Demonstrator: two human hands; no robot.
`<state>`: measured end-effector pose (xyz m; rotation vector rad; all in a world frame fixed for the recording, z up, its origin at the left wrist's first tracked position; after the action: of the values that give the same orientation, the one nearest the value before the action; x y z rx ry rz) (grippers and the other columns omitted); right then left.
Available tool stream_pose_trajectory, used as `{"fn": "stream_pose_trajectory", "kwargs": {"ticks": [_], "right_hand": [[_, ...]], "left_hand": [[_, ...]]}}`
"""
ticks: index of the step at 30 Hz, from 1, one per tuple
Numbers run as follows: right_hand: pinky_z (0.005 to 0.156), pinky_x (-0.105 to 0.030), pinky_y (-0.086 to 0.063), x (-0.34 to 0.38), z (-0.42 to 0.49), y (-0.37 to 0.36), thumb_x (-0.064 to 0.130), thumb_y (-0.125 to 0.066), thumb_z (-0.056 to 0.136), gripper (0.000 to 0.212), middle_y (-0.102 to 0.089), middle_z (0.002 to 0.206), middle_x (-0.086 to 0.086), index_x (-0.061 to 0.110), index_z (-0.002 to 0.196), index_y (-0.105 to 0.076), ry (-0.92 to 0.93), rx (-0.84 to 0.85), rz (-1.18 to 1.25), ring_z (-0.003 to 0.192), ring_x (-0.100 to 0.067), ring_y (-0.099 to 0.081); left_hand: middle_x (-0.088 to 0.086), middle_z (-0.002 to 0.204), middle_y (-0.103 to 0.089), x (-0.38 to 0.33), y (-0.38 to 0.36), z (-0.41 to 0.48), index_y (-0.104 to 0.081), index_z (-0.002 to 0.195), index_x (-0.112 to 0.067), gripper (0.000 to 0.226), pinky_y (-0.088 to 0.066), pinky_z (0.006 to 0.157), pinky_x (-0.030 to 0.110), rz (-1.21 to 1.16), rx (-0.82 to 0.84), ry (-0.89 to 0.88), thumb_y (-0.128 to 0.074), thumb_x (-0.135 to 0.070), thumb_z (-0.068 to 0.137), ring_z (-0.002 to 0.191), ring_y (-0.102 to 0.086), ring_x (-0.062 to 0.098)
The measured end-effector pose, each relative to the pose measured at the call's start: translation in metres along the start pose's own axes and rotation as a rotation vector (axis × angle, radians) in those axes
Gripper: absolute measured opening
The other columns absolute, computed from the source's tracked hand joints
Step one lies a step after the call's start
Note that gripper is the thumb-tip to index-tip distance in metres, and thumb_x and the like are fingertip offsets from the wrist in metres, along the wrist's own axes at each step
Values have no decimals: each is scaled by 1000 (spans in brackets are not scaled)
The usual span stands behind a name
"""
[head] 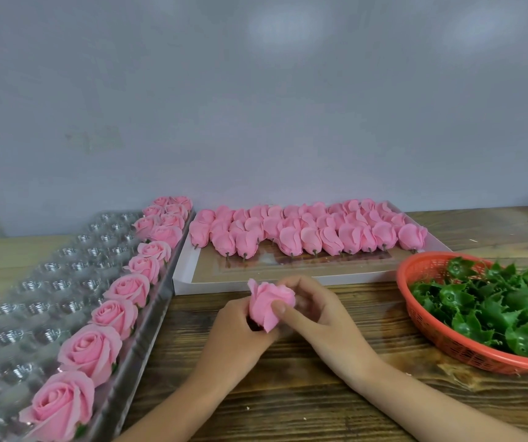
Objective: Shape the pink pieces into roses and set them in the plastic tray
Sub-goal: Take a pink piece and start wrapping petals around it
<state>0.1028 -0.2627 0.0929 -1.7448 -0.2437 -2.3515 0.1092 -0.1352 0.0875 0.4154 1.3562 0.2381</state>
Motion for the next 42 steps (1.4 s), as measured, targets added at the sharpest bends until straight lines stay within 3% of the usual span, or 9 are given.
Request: {"fn": "stream_pose_trajectory", "kwargs": {"ticks": [5,9,14,18,23,25,29,36,42], "right_hand": [[80,-35,-54,1,0,-1,8,-67,91,14,-73,98,-10,6,105,-64,20,9,-70,93,-24,-69],[80,-29,-54,2,-1,-2,8,-71,89,16,-74,98,-3,11,105,-68,53,21,-178,91,-18,-69],[81,-27,-54,4,-1,-1,8,-76,85,22,-70,100,6,17,104,-70,108,-5,-265,94,-13,-67],[79,-21,-52,4,-2,-2,11,-76,84,29,-71,103,6,20,110,-64,90,-9,-132,88,-7,-67],[88,-49,-54,1,0,3,-4,-52,97,22,-67,103,-12,9,111,-62,55,-68,-26,93,-33,-65],[86,-49,-56,0,0,2,-6,-53,96,21,-67,102,-13,6,110,-62,41,-50,-24,91,-36,-65],[79,-25,-52,1,-1,0,5,-63,94,13,-71,95,-5,9,106,-66,54,-24,-53,86,-15,-64],[76,-25,-48,0,1,-1,-3,-62,92,16,-68,88,-5,8,104,-65,76,-11,-63,81,-11,-60],[82,-25,-47,4,1,1,-5,-62,92,23,-67,83,0,12,107,-58,123,-18,-36,82,-13,-62]], "left_hand": [[-14,67,-64,4,-3,2,-62,74,-34,14,-40,59,3,111,-5,22,-72,-26,81,75,-62,0],[-13,69,-65,-1,-2,0,-65,67,-41,24,-41,59,4,81,10,-20,-72,-22,82,74,-62,2],[-23,81,-67,-9,-1,-3,-68,81,-36,8,-44,61,6,37,6,-69,-74,-31,80,75,-63,-4],[-15,67,-69,-10,1,-3,-72,63,-35,23,-47,58,10,-41,-22,-28,-73,-21,81,65,-65,5],[-6,44,-58,-8,5,-7,-66,52,-32,29,-38,44,8,-127,-97,-19,-74,-28,79,39,-52,-1],[-8,48,-62,-11,5,-7,-70,58,-38,24,-41,47,9,-157,-81,-27,-74,-26,79,44,-56,-2],[-10,90,-75,-12,2,-7,-75,93,-39,25,-55,79,23,-214,3,-59,-74,-18,80,88,-70,7],[-9,89,-75,-11,2,-7,-74,91,-39,25,-55,77,19,-214,2,-47,-75,-17,79,88,-70,7],[-4,37,-53,-4,7,-6,-63,42,-30,37,-41,44,11,-132,-105,105,-72,-25,78,35,-47,1]]}}
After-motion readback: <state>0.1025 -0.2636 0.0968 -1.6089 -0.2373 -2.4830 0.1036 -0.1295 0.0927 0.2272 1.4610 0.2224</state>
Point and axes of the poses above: each hand's wrist, its own z-axis towards the middle knuckle, its own y-axis out of the back of the hand, x = y × z, the point moved 6 cm from there along z, towards the middle knuckle
